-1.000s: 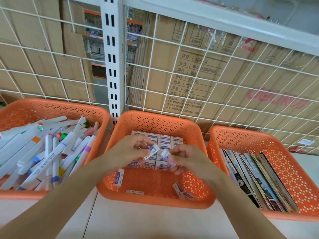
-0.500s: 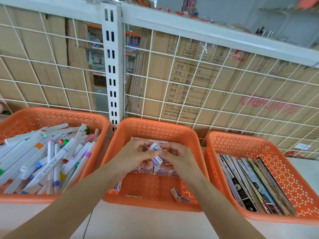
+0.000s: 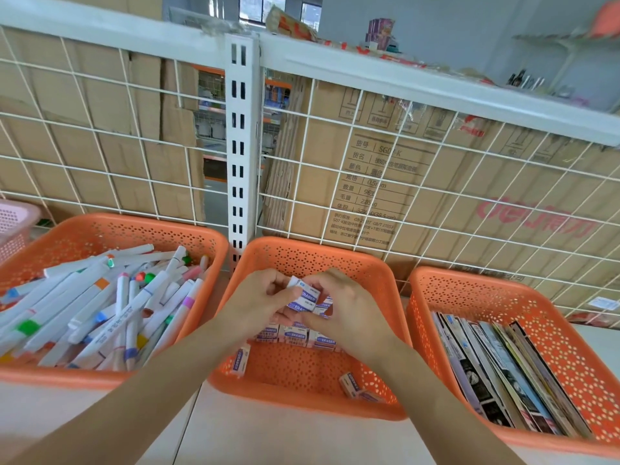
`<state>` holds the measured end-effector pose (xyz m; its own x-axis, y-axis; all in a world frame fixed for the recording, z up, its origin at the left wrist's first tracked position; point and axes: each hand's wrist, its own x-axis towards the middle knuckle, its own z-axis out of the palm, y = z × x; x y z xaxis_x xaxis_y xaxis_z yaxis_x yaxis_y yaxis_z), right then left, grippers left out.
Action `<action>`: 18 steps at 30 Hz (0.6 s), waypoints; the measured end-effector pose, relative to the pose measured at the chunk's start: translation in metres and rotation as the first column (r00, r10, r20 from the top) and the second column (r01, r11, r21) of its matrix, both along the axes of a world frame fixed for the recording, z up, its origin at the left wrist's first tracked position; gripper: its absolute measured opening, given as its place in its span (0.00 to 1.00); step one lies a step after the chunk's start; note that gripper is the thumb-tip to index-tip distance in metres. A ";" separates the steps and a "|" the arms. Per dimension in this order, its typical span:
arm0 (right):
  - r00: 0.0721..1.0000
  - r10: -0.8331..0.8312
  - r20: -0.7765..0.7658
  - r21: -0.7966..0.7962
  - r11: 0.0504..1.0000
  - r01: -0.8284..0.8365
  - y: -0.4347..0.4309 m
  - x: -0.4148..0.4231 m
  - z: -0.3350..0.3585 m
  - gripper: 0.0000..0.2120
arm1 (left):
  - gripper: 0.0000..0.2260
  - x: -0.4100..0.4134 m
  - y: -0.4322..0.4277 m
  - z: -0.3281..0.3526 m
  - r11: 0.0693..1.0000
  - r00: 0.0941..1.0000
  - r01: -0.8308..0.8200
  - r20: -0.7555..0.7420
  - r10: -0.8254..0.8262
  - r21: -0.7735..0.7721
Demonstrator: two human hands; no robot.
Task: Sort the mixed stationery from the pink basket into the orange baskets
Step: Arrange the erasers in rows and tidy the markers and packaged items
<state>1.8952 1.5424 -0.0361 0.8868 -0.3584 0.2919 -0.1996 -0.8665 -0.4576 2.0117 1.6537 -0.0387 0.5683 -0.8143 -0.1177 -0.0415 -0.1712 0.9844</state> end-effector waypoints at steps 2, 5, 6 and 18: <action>1.000 0.023 0.015 0.023 0.999 -0.023 -0.001 0.004 -0.002 0.17 | 0.07 0.005 0.005 -0.003 0.999 0.983 -0.004 0.184 -0.004 0.044; 1.000 0.016 -0.006 0.061 0.998 -0.015 -0.003 0.009 -0.004 0.16 | 0.07 0.015 0.018 -0.009 0.997 0.788 -0.055 0.616 0.010 0.053; 0.999 0.015 -0.031 0.072 0.997 -0.013 -0.004 0.011 -0.005 0.16 | 0.07 0.018 0.023 -0.012 0.997 0.672 -0.079 0.740 0.039 0.020; 0.892 0.096 -0.442 -0.230 0.949 -0.217 0.017 0.048 -0.027 0.18 | 0.16 0.034 0.031 -0.038 0.987 0.260 -0.152 0.966 -0.002 0.043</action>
